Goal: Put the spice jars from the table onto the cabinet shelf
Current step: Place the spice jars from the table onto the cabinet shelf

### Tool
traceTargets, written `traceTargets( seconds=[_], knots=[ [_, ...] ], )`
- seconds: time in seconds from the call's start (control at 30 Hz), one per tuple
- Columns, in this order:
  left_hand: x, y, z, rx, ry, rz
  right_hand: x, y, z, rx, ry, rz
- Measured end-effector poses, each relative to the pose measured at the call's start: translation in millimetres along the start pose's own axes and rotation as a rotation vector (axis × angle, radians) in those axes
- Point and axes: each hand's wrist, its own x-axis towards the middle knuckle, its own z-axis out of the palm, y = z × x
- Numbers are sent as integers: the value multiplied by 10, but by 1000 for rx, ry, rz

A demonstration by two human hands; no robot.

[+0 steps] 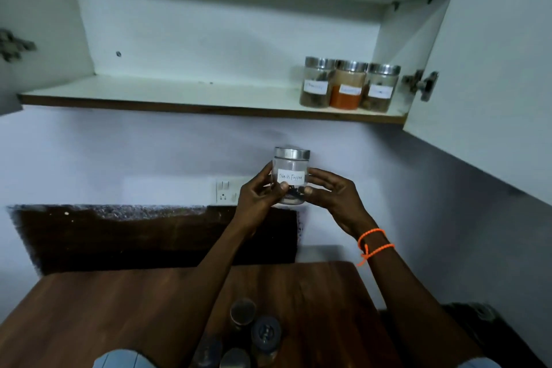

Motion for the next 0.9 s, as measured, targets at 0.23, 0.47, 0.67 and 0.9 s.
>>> traceTargets(
  seconds=[0.23,0.47,0.67,0.9],
  knots=[
    [83,435,-87,62,39,106,165,-403,168,1,-34,-68],
    [268,662,-117,119,32,145,326,-700,242,70,-52,-101],
    [716,1114,-61,441,119,321,637,-1147,350,126,-16,-190],
    [1463,1239,12,858,135,226,1157,-1377,564,-418,369,-291]
  ],
)
